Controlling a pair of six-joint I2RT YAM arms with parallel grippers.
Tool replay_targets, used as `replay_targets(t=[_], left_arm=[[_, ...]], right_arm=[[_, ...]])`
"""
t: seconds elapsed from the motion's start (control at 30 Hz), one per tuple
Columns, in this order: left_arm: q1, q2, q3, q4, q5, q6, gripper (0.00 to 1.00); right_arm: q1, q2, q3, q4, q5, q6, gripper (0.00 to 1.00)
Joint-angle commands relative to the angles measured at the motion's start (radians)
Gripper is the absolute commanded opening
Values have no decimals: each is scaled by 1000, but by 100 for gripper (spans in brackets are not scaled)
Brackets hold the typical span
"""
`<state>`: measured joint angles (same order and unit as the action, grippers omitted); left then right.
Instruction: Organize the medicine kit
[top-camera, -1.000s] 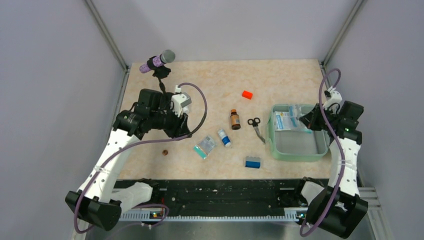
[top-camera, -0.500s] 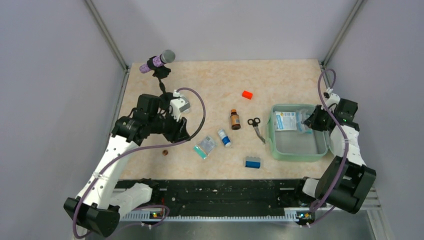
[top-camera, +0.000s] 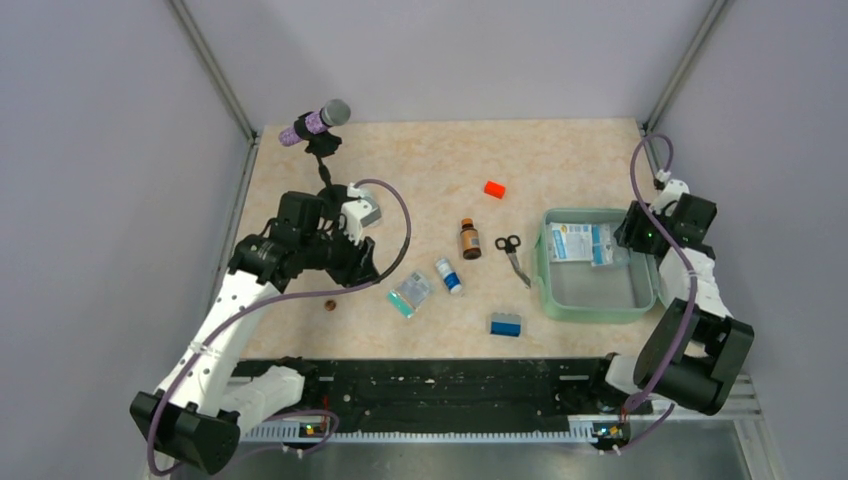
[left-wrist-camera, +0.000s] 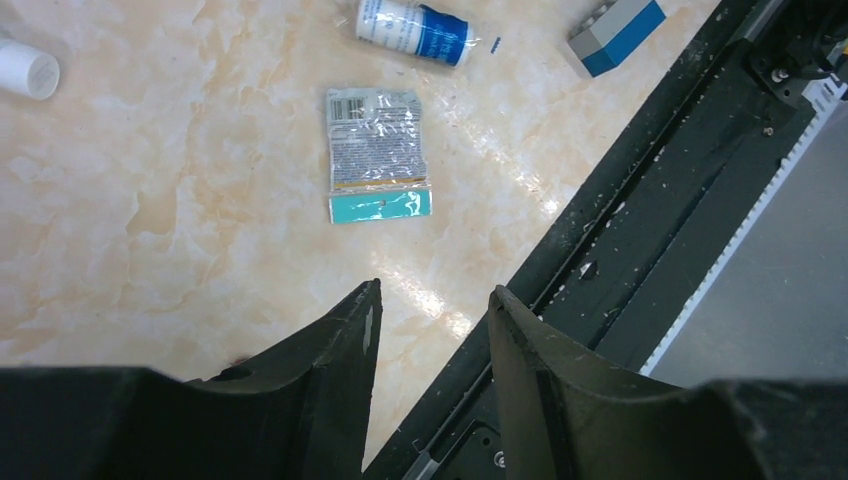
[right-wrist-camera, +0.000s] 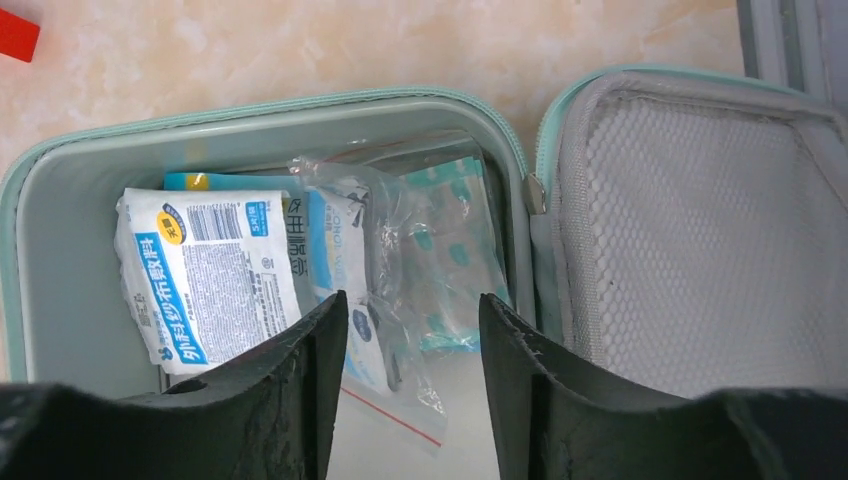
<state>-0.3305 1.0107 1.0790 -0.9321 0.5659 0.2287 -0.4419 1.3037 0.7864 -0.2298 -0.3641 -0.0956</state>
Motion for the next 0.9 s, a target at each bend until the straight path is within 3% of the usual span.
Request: replay_targets(t=[0.0,0.13,0.27,0.37,0.5,0.63,0.87], left_arm=[[4,21,-15,81,-73,-21,49],[3,78,-27,118,-176,-30,52],[-28,169,-67,167,-220,-32,54],[-95,274,-73,192,-261,-26,54],[-186,382,-70,245,-332,5,55],[-260,500,-30,299,-487,56,56],[-280,736,148,260,-537,-72,52]], right_arm=[[-8,-91,-9,56,29,-24,53],[-8,-241,-23,14,-11,-40,55],[-2,-443,-77,-30,-225,-78,56],[46,-561,-114,-95,-353,-139,61],[144,-659,-143,-186,-340,-238,63],[155,-694,-159,-233,-340,-262,64],[155,-734,-159,-277,-343,-279,64]])
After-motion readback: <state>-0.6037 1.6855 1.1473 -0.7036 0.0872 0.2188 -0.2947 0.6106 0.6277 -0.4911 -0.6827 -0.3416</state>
